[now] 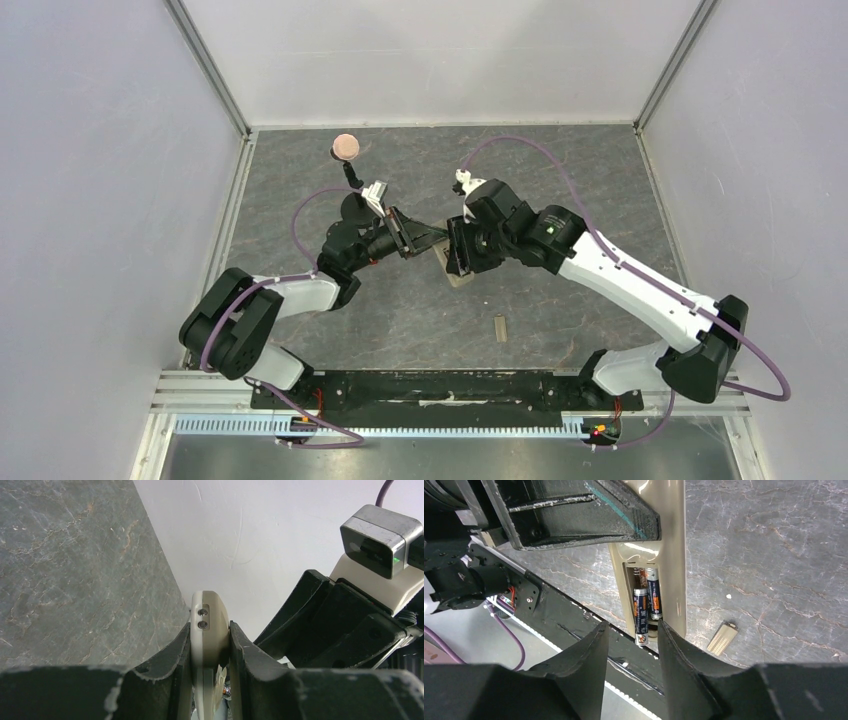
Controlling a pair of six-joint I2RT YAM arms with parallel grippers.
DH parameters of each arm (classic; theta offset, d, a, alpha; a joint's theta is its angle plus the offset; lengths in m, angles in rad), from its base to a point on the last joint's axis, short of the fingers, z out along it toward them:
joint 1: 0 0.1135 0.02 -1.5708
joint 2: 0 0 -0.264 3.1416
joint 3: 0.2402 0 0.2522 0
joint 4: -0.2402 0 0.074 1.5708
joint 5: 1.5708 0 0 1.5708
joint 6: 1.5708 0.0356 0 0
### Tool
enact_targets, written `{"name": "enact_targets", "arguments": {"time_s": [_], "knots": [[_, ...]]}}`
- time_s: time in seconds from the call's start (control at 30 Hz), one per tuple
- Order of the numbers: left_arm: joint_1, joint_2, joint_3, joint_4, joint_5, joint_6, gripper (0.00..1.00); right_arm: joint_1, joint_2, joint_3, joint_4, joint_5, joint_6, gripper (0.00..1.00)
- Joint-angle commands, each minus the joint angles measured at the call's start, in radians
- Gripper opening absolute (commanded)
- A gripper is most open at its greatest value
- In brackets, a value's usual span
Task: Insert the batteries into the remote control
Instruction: Load the battery into the remote control.
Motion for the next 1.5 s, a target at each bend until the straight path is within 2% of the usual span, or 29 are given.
{"name": "enact_targets", "arguments": {"time_s": [0.0, 0.2, 0.37, 0.43, 0.63, 0.87, 1.47], "knots": [[-0.004, -0.001, 0.0, 0.081, -0.034, -0.054, 0.02, -0.027, -0.058, 0.044, 0.027, -0.003, 0.044, 0.44], [-0.003, -0.01, -0.006, 0.096, -0.067, -0.131, 0.02, -0.068, -0.148, -0.013, 0.075, 0.02, 0.095, 0.48], [-0.003, -0.021, -0.017, 0.15, -0.115, -0.233, 0.02, -0.094, -0.279, -0.155, 0.182, 0.023, 0.163, 0.64], [-0.003, -0.029, -0.021, 0.171, -0.133, -0.275, 0.02, -0.093, -0.343, -0.232, 0.267, 0.022, 0.193, 0.66], [-0.004, -0.084, -0.026, 0.178, -0.188, -0.383, 0.02, -0.095, -0.475, -0.425, 0.511, 0.012, 0.29, 0.67], [-0.005, -0.157, -0.004, 0.096, -0.202, -0.411, 0.02, -0.094, -0.506, -0.497, 0.665, 0.003, 0.348, 0.67], [-0.008, -0.226, -0.028, 0.047, -0.225, -0.402, 0.02, -0.094, -0.482, -0.501, 0.73, -0.019, 0.355, 0.66]]}}
